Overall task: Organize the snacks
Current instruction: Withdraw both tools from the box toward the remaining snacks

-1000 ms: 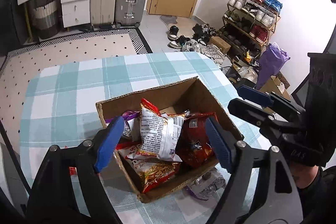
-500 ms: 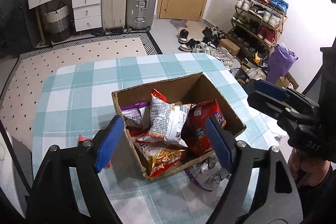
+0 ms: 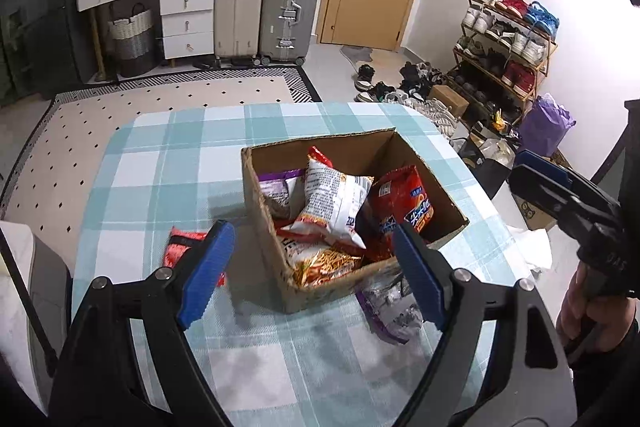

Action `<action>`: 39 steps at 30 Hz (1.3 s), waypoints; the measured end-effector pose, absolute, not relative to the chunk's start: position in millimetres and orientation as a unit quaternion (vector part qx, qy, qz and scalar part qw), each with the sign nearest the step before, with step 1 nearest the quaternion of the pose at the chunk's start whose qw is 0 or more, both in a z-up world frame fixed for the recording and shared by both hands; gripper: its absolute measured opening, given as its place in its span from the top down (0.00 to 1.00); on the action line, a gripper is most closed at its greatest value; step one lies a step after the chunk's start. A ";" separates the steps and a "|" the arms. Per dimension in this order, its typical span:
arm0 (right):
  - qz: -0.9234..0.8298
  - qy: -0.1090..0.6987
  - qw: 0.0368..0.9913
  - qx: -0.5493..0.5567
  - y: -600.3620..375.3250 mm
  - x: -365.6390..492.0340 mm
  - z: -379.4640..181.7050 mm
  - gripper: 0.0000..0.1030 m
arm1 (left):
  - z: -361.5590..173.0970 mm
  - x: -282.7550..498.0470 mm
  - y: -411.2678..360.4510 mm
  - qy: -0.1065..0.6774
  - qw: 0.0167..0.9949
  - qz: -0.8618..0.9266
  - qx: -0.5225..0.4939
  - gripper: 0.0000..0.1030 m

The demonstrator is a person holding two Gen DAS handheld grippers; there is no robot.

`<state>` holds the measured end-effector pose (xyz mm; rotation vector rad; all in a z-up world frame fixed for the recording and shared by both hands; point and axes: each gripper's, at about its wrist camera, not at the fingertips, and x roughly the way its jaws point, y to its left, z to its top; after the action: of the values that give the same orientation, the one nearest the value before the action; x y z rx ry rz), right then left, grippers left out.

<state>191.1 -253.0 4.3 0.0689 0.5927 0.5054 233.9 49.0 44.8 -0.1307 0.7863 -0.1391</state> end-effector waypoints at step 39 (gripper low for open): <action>0.290 0.258 0.920 0.045 -256.5 80.6 -44.9 0.06 | 12.1 120.5 46.8 0.339 0.939 -0.005 -0.061 0.01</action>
<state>80.6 -256.5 -44.9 0.0933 0.5304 0.5962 120.5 46.8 12.1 -0.1246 0.6927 -0.0099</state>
